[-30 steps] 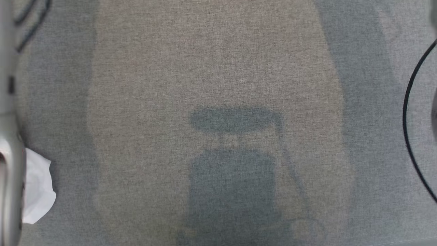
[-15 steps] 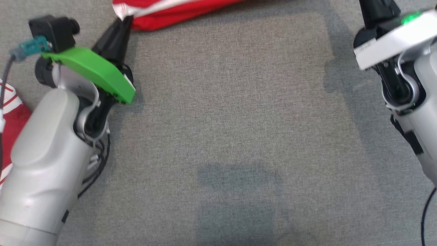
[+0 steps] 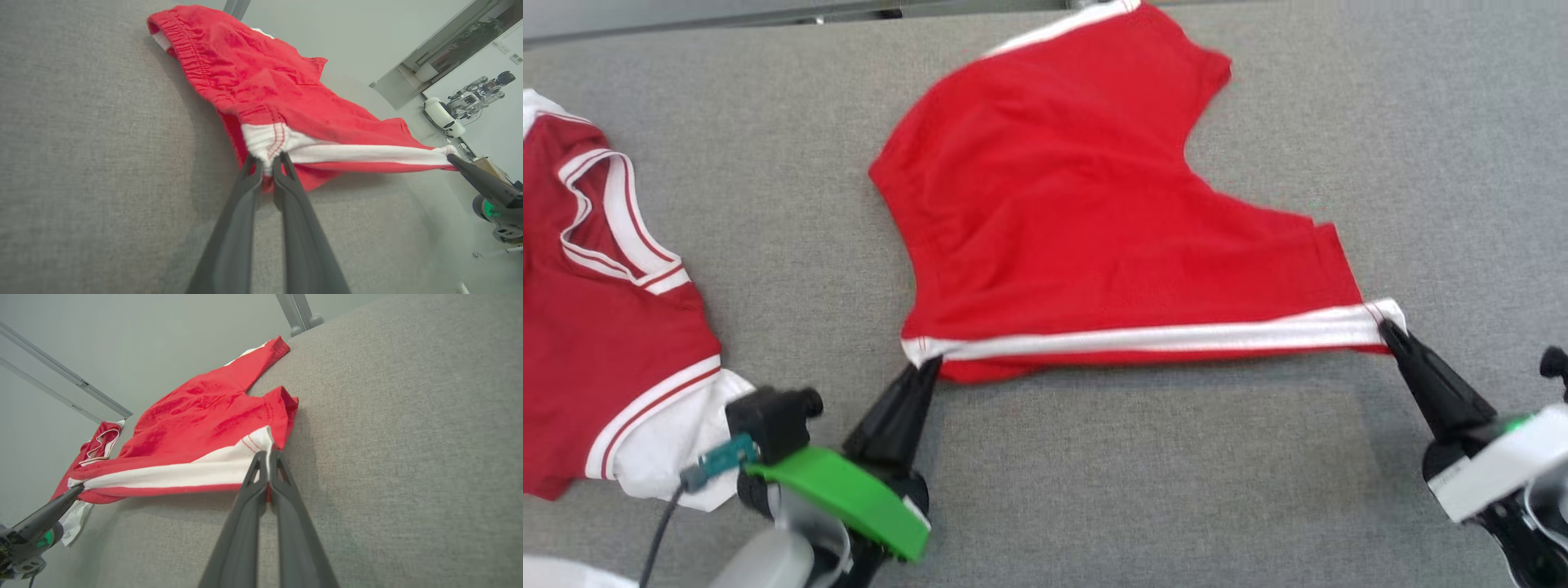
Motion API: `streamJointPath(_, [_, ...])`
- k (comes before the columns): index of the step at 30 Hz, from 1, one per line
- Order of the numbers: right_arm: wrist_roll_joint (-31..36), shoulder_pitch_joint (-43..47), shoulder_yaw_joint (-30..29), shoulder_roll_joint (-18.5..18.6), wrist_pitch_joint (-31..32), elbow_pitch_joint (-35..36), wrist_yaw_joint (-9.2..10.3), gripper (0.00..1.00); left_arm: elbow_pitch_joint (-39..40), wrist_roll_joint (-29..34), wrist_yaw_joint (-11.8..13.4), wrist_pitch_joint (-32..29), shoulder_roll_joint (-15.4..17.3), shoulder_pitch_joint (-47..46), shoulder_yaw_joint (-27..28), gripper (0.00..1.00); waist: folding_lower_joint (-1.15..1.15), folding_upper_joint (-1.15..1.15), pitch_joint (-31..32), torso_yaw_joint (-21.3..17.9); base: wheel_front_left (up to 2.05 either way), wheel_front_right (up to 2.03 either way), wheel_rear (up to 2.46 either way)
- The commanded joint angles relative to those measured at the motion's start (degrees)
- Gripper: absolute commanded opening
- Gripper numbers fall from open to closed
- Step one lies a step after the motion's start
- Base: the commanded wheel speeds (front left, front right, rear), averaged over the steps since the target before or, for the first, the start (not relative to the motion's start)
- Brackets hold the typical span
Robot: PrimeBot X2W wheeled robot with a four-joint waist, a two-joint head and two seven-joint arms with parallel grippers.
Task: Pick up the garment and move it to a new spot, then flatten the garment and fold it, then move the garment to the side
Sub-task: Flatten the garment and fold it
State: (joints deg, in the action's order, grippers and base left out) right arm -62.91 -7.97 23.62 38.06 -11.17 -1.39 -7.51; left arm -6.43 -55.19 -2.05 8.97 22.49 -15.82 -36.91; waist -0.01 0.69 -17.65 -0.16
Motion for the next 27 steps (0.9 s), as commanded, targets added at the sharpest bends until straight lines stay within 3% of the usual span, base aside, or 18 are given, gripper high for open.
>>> streamJointPath(1, [-0.9, 2.2, -1.0, 0.9, -0.3, 0.9, 0.04, 0.00, 1.3, -0.7, 1.1, 0.4, 0.8, 2.4, 0.1, 0.00, 0.01, -0.69, 2.9, 0.5, 0.00, 0.00, 0.00])
streamJointPath(5, [-4.1, 13.1, -4.5, 3.5, 0.0, 5.9, 0.06, 0.00, 9.5, -3.0, 5.8, 0.8, 1.7, 11.7, 0.4, 0.00, 0.01, -0.69, 2.6, 0.2, 0.00, 0.00, 0.00])
streamJointPath(9, [-6.7, 20.9, -9.6, 5.9, -0.2, 11.4, 0.06, 0.00, 16.9, -7.3, 8.0, 0.0, 2.3, 18.8, 0.8, 0.00, 0.01, -0.69, 1.1, 0.2, 0.00, 0.00, 0.00])
streamJointPath(12, [-7.6, 21.9, -13.6, 6.9, 0.4, 14.5, 0.07, 0.00, 21.2, -7.6, 9.4, -1.4, 3.5, 20.0, 0.5, 0.00, 0.01, -0.69, 0.0, 0.5, 0.00, 0.00, 0.00])
streamJointPath(16, [-7.5, 15.5, -16.1, 7.1, 3.7, 16.9, 0.06, 0.00, 26.0, -7.9, 11.0, -4.9, 4.6, 15.8, 1.4, 0.00, 0.01, -0.69, -2.3, 1.8, 0.00, 0.00, 0.00])
streamJointPath(20, [-6.7, 3.3, -15.5, 5.5, 9.3, 15.3, 0.05, 0.00, 28.4, -9.8, 13.0, -9.5, 4.2, 9.2, 3.3, 0.00, 0.01, -0.69, -6.5, 3.5, 0.00, 0.00, 0.00])
streamJointPath(23, [-4.8, -8.3, -13.4, 3.2, 14.2, 10.4, 0.05, 0.00, 27.7, -13.3, 13.8, -12.7, 2.1, 3.7, 5.2, 0.00, 0.01, -0.69, -9.1, 5.0, 0.00, 0.00, 0.00])
streamJointPath(27, [-1.2, -22.2, -10.9, -0.7, 19.0, 1.3, 0.02, 0.00, 22.9, -13.9, 14.8, -15.6, 1.7, -3.7, 6.8, 0.00, 0.01, -0.69, -11.3, 7.0, 0.00, 0.00, 0.00])
